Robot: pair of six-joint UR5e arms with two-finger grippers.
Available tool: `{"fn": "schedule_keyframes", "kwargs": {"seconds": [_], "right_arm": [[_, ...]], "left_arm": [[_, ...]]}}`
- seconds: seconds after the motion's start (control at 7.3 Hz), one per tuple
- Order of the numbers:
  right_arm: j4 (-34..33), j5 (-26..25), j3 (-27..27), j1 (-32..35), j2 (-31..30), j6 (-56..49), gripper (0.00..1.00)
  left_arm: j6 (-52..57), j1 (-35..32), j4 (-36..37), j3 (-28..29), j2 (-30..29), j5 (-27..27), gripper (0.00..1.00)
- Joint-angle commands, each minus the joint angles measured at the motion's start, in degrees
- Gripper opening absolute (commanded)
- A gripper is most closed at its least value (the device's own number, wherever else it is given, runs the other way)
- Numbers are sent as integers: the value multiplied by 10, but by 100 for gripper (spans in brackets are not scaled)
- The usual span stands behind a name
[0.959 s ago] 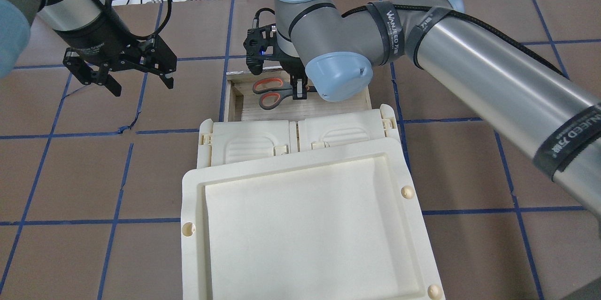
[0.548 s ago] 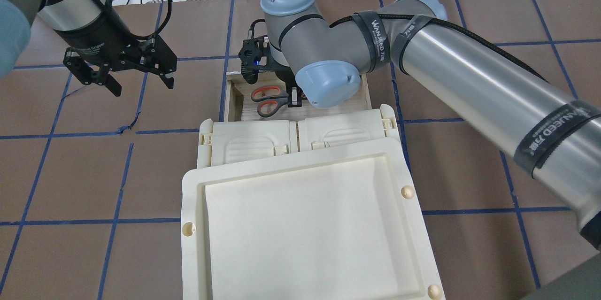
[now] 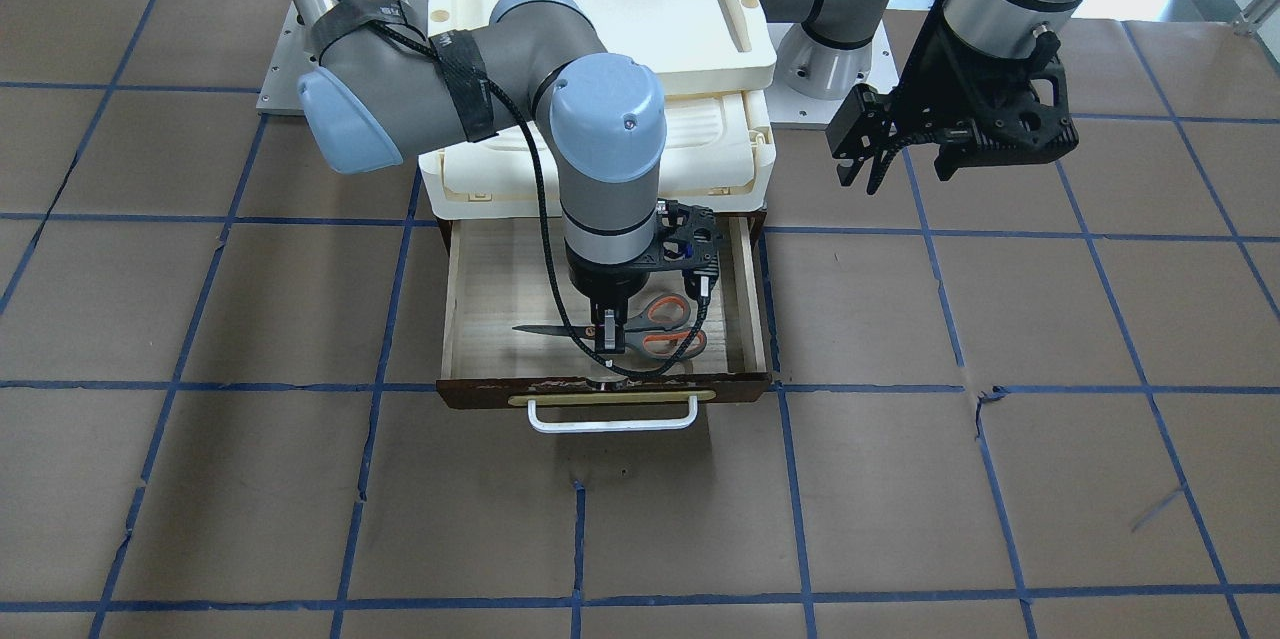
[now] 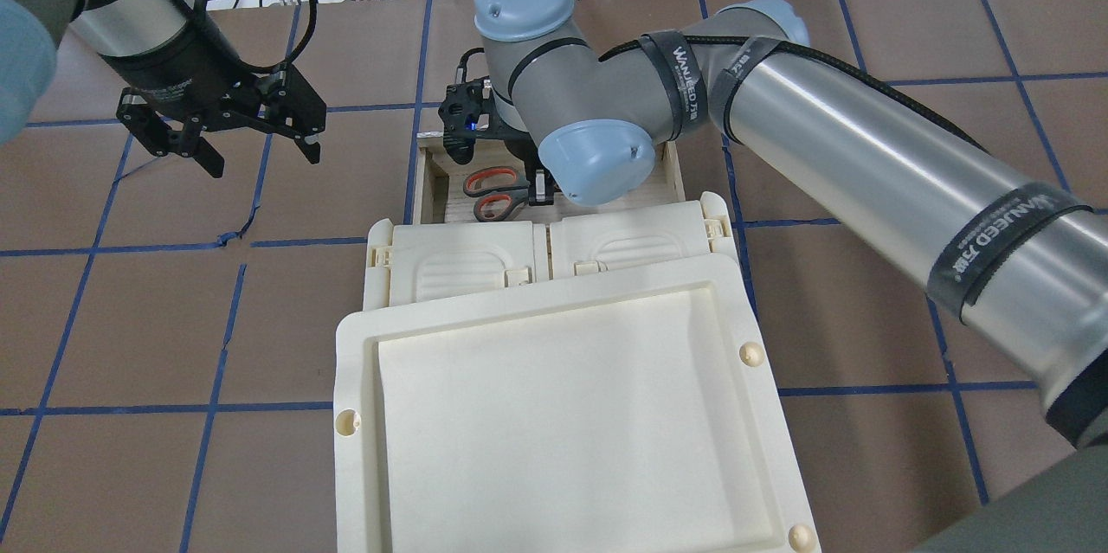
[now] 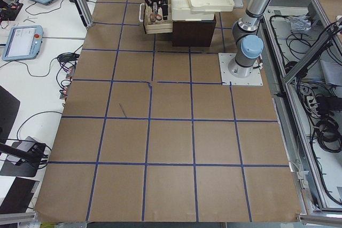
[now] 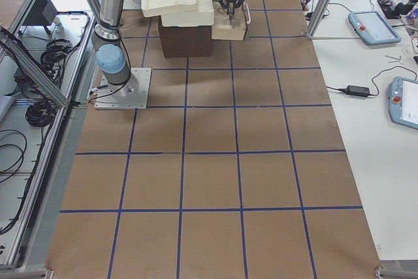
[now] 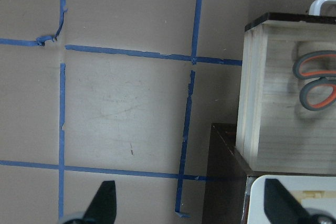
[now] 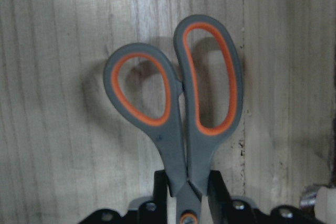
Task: Put scissors in drawer and close it
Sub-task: 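Lower the scissors into the open wooden drawer with the right gripper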
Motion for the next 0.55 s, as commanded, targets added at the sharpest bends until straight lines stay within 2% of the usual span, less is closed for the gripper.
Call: {"fn": "schedule_keyframes", "kwargs": {"seconds": [0.0, 0.14, 0.27, 0.41], "right_arm": [[0, -1, 2, 0, 0, 1, 42], [1, 6, 3, 0, 0, 2, 77], [1, 7, 2, 0, 0, 21, 94], [1, 1, -2, -1, -4, 22, 96]], "left_arm": [[0, 0, 0, 0, 0, 0, 100], [0, 0, 0, 0, 0, 0, 100], [0, -1, 0, 0, 0, 0, 100], [0, -1, 0, -1, 0, 1, 100]]}}
